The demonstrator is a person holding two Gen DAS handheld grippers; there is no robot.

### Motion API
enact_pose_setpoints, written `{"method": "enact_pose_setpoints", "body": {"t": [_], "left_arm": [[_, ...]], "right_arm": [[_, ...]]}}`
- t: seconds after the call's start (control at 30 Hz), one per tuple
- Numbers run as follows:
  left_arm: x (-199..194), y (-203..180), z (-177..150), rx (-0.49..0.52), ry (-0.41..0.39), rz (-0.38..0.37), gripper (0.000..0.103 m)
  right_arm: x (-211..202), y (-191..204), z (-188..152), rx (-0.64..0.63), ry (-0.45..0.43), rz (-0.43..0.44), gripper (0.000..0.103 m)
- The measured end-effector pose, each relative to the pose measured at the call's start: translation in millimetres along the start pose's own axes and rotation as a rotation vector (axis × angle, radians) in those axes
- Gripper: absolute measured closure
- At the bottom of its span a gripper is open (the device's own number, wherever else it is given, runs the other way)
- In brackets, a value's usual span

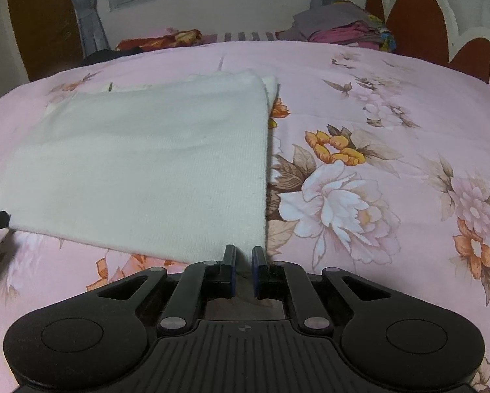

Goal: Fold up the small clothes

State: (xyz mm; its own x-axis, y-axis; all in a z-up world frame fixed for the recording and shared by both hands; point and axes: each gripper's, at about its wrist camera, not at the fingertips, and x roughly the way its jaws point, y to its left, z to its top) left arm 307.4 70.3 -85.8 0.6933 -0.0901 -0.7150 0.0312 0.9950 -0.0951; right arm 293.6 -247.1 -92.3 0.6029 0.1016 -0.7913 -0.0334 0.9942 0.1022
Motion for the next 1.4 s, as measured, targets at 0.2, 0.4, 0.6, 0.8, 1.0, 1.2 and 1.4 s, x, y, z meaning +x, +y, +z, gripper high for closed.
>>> {"method": "enact_pose_setpoints", "body": {"t": [0.2, 0.4, 0.6, 0.8, 1.0, 1.2, 1.4], "left_arm": [[-32.5, 1.2, -1.2, -0.104, -0.067, 0.008, 0.018], [-16.5, 30.7, -28.9, -0.517, -0.005, -0.229, 0.063], [12.8, 55.8, -36.0, -0.790, -0.114, -0.292, 0.053], [40.2, 59.7, -17.2, -0.862, -0.194, -0.283, 0.058], [63.9, 63.5, 10.4, -0.862, -0.197, -0.251, 0.067], [78.3, 76.5, 9.2, -0.878, -0.173, -0.257, 0.092], [70.6, 81.5, 11.3, -0.903, -0.183, -0.244, 0.082]], "right_arm": [[-24.7, -4.4, 2.2, 0.062, -0.065, 0.039, 0.096], [-49.3, 9.7, 6.8, 0.073, -0.146, 0.152, 0.096], [-37.1, 36.8, 26.6, 0.059, -0.136, 0.231, 0.096], [1.3, 60.5, 57.3, 0.110, -0.101, 0.263, 0.096], [46.0, 89.8, 90.3, 0.098, -0.072, 0.284, 0.096], [76.9, 102.6, 101.4, 0.085, -0.050, 0.280, 0.096], [78.9, 99.4, 102.3, 0.071, -0.049, 0.296, 0.096]]}}
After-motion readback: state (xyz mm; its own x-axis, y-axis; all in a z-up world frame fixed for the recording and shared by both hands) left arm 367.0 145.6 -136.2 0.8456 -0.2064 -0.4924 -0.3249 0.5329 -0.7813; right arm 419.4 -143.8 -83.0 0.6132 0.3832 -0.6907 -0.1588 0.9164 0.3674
